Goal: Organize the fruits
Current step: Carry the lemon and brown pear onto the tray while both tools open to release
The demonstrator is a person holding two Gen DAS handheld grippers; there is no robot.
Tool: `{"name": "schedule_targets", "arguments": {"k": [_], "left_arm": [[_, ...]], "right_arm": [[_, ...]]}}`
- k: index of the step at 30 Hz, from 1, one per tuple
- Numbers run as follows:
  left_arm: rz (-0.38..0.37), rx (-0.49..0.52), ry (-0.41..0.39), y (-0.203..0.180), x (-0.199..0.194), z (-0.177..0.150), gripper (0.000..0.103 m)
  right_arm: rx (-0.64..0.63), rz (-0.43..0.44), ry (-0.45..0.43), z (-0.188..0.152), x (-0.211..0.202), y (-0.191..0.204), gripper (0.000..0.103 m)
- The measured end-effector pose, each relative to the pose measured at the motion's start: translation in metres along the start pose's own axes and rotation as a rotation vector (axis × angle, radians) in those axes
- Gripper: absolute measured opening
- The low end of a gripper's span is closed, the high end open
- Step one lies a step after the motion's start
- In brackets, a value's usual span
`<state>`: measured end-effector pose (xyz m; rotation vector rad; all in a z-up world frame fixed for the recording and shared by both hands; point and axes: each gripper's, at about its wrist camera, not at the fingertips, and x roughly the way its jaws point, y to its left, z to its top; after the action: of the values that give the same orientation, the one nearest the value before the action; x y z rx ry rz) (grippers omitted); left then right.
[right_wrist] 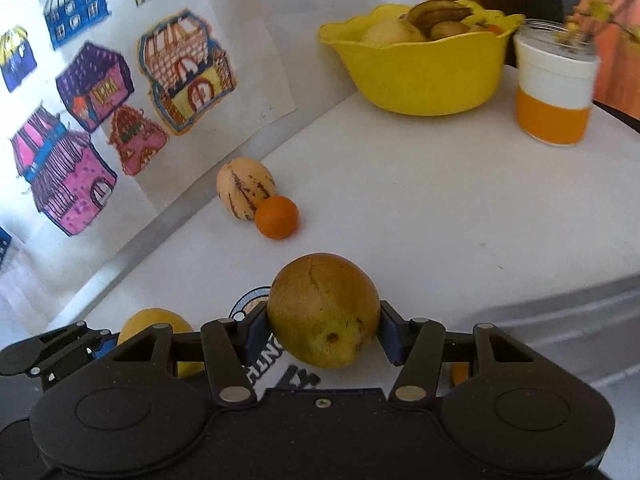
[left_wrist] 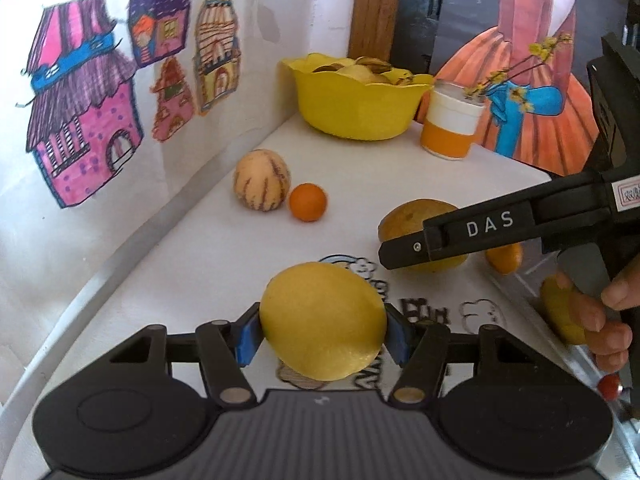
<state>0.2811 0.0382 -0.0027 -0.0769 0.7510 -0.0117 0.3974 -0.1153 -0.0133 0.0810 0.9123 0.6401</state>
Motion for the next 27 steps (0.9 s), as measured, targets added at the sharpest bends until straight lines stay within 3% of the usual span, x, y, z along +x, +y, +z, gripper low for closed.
{"name": "schedule_targets", "arguments": {"k": [6, 15, 27], "left_arm": [[-0.02, 0.02, -0.021, -0.023, -0.009, 0.008, 0.065], [-0.091, 0.046, -0.048, -0.077, -0.006, 0.026, 0.065], [-0.178, 0.082, -0.007, -0.145, 0.028, 0.048, 0.065]], "right_arm": [[0.047, 0.023, -0.093, -0.002, -0.048, -0.021, 0.057], [0.091, -0.086, -0.218, -0.014, -0.124, -0.069, 0.057], [0.111, -0.219, -0.235, -0.074, -0.16, -0.129, 0.057]]}}
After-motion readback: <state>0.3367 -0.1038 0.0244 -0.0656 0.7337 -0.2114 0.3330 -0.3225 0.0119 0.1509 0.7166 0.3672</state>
